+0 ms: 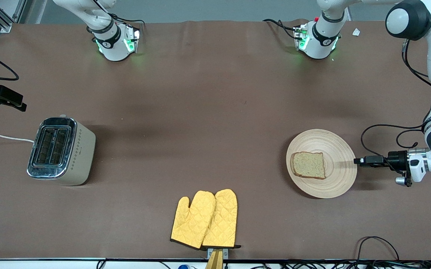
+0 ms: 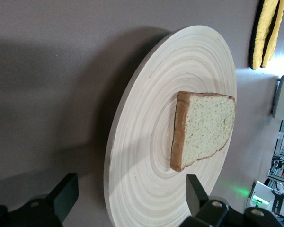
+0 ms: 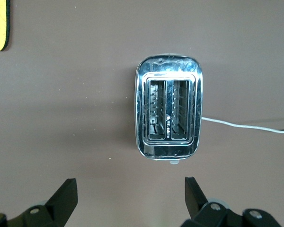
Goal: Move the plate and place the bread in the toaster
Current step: 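Grip the plate rim with the left gripper while the right gripper nears the toaster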
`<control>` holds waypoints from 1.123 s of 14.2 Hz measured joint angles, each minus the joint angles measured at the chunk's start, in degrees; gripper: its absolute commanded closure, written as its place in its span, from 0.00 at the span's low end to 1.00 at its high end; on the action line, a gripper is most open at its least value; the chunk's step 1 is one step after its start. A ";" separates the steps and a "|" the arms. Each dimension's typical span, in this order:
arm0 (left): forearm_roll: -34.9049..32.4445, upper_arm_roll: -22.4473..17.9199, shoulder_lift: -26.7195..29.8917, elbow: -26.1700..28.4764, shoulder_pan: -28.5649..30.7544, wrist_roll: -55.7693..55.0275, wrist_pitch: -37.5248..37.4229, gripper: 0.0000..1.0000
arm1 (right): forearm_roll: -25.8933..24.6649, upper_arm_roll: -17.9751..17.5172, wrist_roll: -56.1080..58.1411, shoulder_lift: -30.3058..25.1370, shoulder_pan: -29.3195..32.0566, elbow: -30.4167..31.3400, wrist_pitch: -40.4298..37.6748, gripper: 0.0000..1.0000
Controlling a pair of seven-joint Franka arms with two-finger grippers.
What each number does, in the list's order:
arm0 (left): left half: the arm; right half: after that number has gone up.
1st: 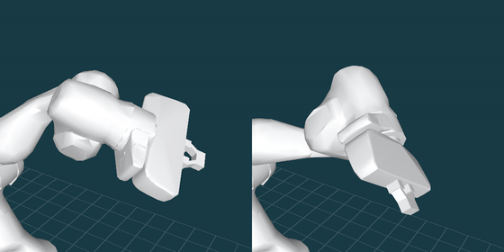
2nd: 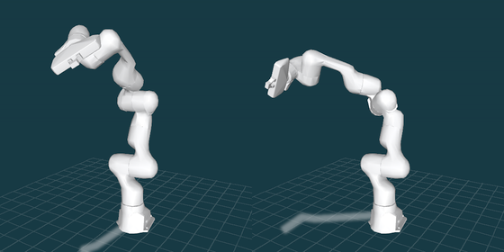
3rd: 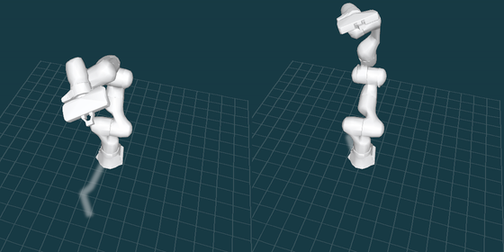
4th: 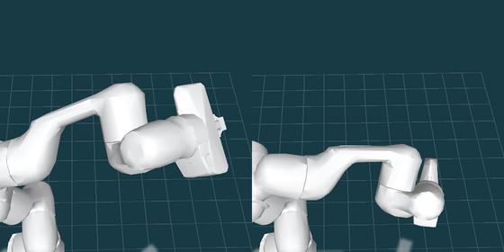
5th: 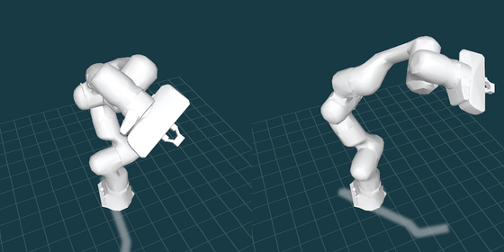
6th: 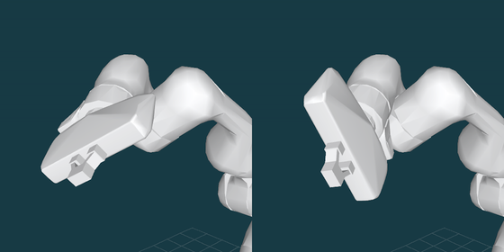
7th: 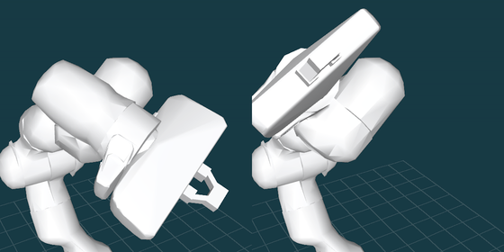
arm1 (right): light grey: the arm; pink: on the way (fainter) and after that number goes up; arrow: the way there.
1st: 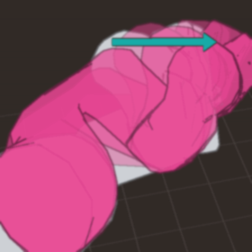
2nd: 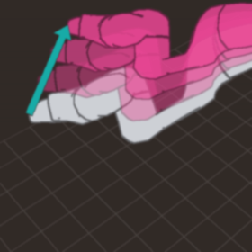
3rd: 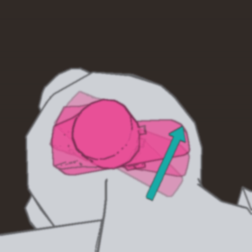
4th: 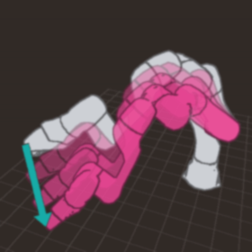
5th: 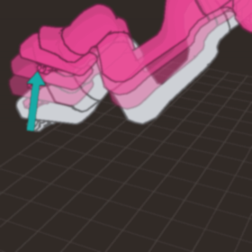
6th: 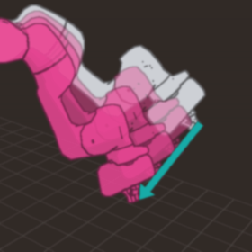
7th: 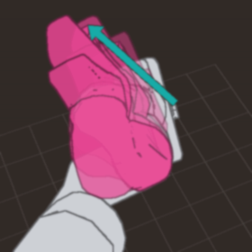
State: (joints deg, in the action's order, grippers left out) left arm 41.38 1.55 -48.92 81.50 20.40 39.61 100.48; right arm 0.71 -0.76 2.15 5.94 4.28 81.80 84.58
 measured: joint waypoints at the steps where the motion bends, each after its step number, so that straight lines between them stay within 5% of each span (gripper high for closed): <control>1: 0.61 0.15 -0.23 -0.04 -0.05 0.07 0.01 0.39 | 2.56 0.01 -0.02 0.07 0.96 1.28 0.26 0.00; 6: 3.60 0.32 -2.52 -0.07 -0.08 5.08 0.08 0.97 | 6.63 -0.35 0.02 0.74 2.80 7.75 5.86 0.00; 12: 4.73 1.38 -3.59 -1.03 0.11 8.15 -0.24 1.00 | 7.75 -0.98 -0.67 3.49 -2.25 13.60 15.69 0.00; 16: 4.53 11.02 -3.18 -3.20 -1.07 3.62 0.76 1.00 | 12.41 -1.07 -4.97 5.88 -6.13 18.08 23.97 0.00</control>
State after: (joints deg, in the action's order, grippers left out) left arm 45.91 12.56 -52.10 78.30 19.33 43.24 101.24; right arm 13.12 -1.84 -2.81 11.82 -1.85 99.89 108.56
